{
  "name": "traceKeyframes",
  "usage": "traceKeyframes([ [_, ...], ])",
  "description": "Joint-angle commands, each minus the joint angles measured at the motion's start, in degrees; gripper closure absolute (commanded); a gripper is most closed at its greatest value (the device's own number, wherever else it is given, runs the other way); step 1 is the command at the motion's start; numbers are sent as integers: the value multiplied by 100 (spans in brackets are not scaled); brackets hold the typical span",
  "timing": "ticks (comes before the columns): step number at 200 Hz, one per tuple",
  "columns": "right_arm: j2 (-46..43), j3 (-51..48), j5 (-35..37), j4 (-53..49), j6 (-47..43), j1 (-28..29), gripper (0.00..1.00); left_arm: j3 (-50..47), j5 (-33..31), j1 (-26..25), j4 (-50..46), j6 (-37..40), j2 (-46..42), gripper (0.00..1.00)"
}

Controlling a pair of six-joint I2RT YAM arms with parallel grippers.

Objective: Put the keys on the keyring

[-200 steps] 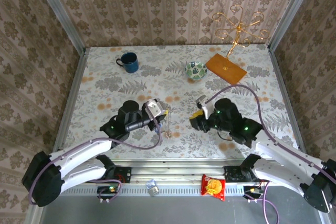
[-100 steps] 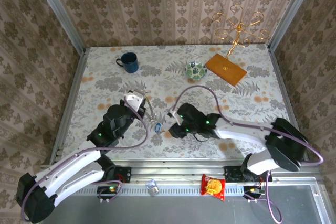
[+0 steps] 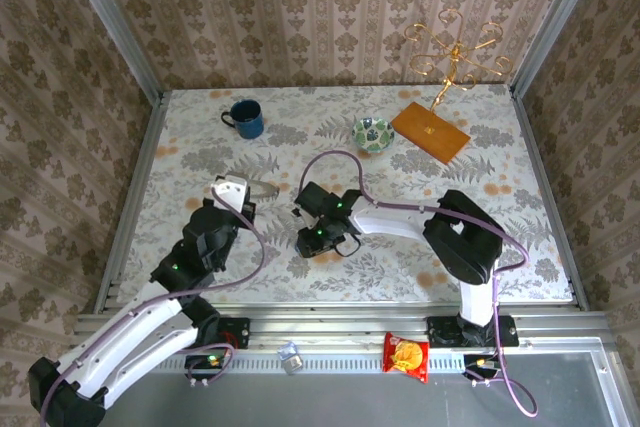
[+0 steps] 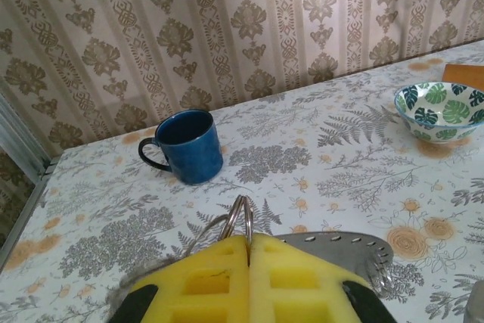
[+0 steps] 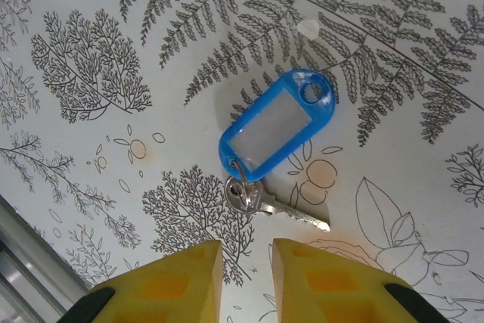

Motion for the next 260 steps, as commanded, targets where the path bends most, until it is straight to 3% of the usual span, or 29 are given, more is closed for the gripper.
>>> traceKeyframes([
  [1, 189, 220, -385, -178, 217, -83, 74, -93, -176, 50, -20, -126, -137, 100],
  [95, 768, 676, -541, -175, 216, -83, 76, -67, -126, 54, -152, -152, -141, 100],
  [170, 821, 762, -579, -210, 212, -83, 91, -58, -90, 58, -160, -133, -142, 100],
  [199, 672, 766, -552, -283, 176, -83, 100, -49, -81, 60, -190, -123, -149, 100],
  [230, 354, 661, -282, -729, -65, -92, 100, -43, -41, 57, -199, -91, -138, 100],
  [260, -429, -35, 259, -966, -434, -144, 100, -32, 189, 54, -257, 86, -111, 100],
])
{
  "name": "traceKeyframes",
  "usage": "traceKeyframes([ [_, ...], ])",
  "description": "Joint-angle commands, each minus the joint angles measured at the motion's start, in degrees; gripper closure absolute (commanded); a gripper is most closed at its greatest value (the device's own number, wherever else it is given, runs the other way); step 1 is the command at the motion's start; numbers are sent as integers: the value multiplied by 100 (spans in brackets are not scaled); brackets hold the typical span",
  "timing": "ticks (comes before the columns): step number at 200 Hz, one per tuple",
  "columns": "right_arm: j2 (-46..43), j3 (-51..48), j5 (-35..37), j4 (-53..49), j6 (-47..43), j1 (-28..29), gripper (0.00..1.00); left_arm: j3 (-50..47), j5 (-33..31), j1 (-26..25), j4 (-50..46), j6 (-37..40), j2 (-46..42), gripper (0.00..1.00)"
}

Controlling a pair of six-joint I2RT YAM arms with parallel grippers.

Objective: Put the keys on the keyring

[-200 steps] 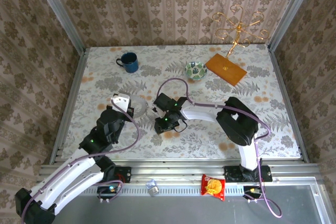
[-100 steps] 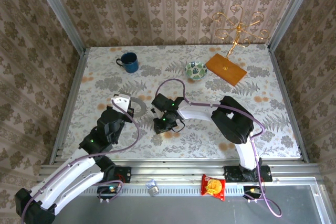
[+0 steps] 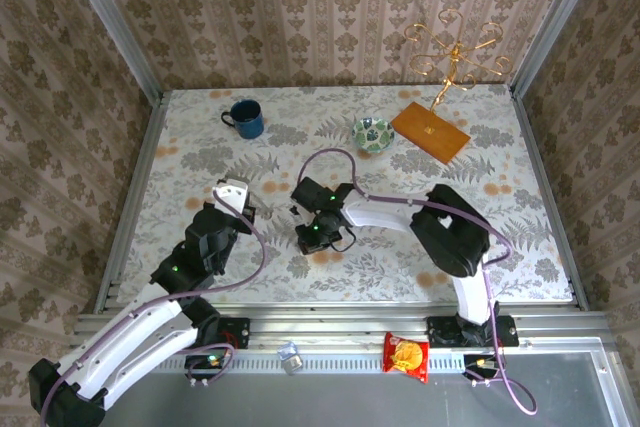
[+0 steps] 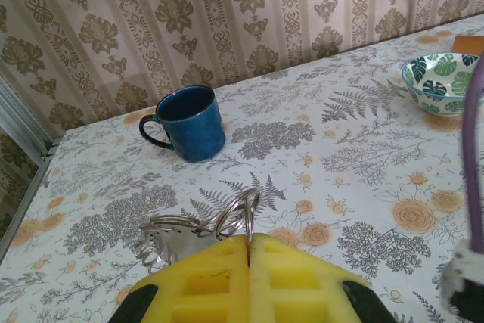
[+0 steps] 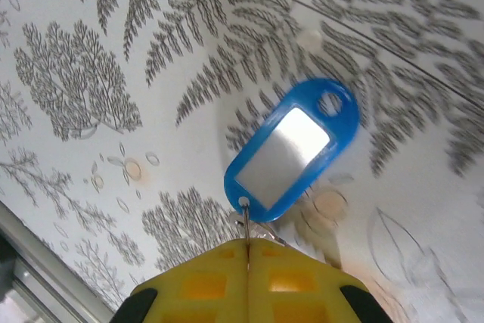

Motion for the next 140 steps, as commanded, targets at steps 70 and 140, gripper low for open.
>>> traceKeyframes([
  [70, -3755, -3155, 1296, 1390, -1151, -52, 100, 40, 2124, -1, 531, 761, 438, 100],
  [140, -5628, -3839, 958, 1843, -2820, -64, 100, 181, 4198, -280, 732, 1101, 1271, 100],
])
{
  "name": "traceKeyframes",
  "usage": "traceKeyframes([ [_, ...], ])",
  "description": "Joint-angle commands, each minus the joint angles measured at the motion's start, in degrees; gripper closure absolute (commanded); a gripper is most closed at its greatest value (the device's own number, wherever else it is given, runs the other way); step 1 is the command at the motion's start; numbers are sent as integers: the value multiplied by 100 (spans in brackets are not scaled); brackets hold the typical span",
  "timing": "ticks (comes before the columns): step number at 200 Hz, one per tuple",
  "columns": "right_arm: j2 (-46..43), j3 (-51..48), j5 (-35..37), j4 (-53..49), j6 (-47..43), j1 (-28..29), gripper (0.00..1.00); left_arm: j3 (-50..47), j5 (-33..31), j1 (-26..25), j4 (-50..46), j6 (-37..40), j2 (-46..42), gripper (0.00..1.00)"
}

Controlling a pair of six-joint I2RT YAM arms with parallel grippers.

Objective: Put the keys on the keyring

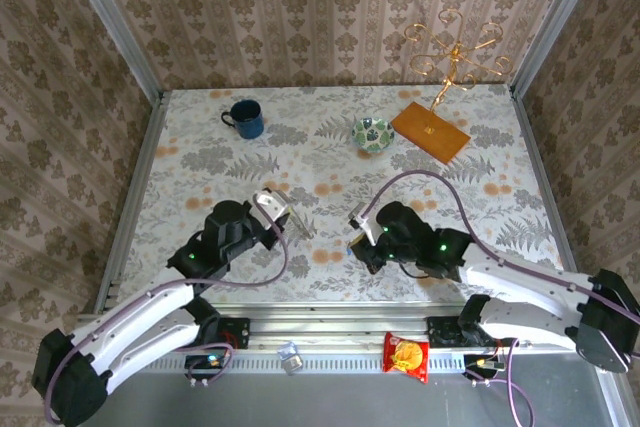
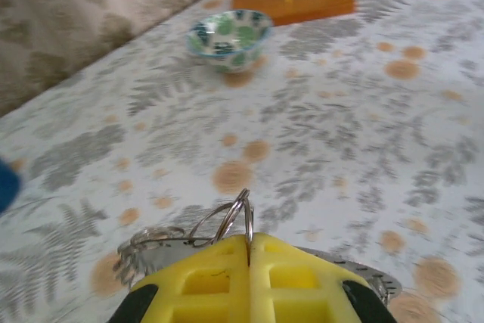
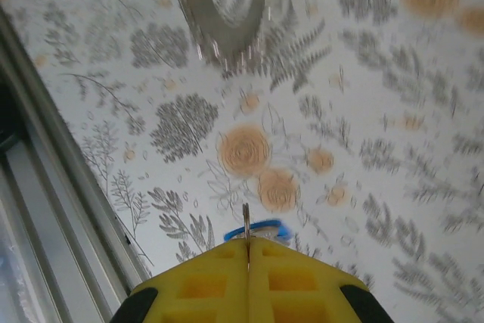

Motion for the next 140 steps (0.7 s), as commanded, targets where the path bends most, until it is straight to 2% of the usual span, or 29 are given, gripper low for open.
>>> traceKeyframes([
  [1, -334, 33, -206, 193, -837, -25, 100, 180, 1037, -152, 376, 285, 170, 100],
  [37, -217, 592, -425, -210, -1303, -40, 100, 269, 1698, -406, 418, 617, 536, 100],
  [140, 795, 1404, -408, -539, -1982, -39, 100, 444, 1850, -625, 477, 622, 877, 100],
])
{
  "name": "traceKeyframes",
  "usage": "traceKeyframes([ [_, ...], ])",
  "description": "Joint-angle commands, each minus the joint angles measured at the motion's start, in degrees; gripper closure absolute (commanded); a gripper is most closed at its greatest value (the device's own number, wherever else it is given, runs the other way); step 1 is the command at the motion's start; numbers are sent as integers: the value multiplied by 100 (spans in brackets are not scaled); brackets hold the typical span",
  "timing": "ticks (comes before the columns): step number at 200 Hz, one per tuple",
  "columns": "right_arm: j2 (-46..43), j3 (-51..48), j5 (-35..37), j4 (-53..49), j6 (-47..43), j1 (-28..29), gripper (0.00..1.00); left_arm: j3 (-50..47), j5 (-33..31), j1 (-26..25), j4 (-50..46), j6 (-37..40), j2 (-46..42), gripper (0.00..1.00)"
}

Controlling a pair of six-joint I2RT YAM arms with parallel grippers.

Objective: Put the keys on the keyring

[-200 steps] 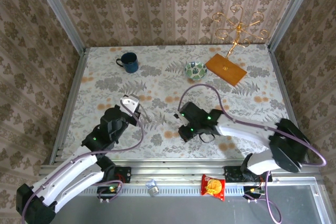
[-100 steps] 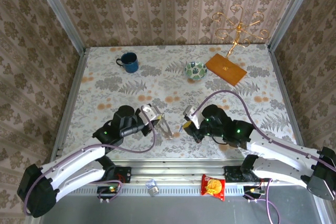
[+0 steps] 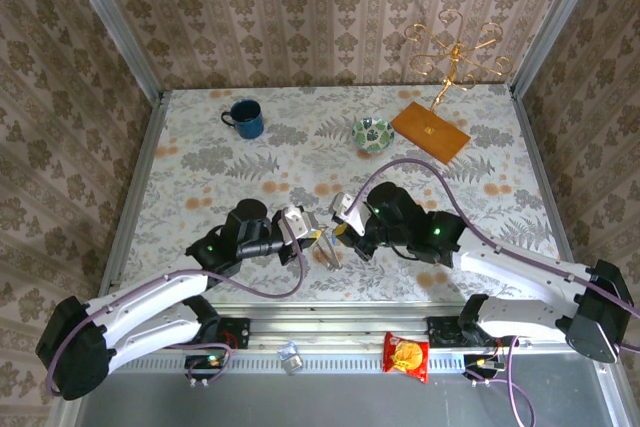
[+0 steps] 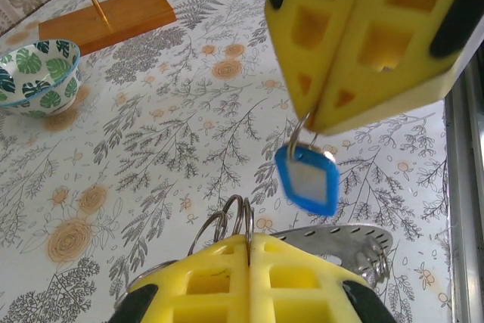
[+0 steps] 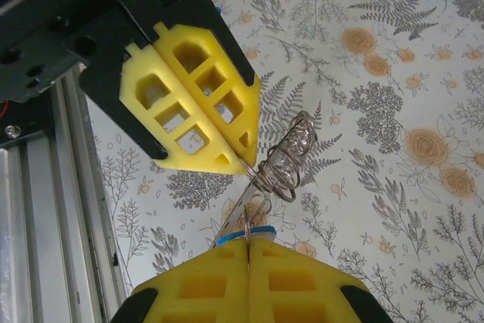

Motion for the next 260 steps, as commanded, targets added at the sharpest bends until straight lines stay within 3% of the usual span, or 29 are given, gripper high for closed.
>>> traceKeyframes([
  [1, 133, 237, -39, -225, -276, -24, 100, 239, 186, -66, 248, 47, 1, 100],
  [179, 669, 494, -4, -120, 30, -17, 100, 204, 315, -110, 362, -15, 53, 100],
  [260, 716, 500, -238, -194, 415, -344, 100, 75, 339, -135, 507, 57, -56, 100],
])
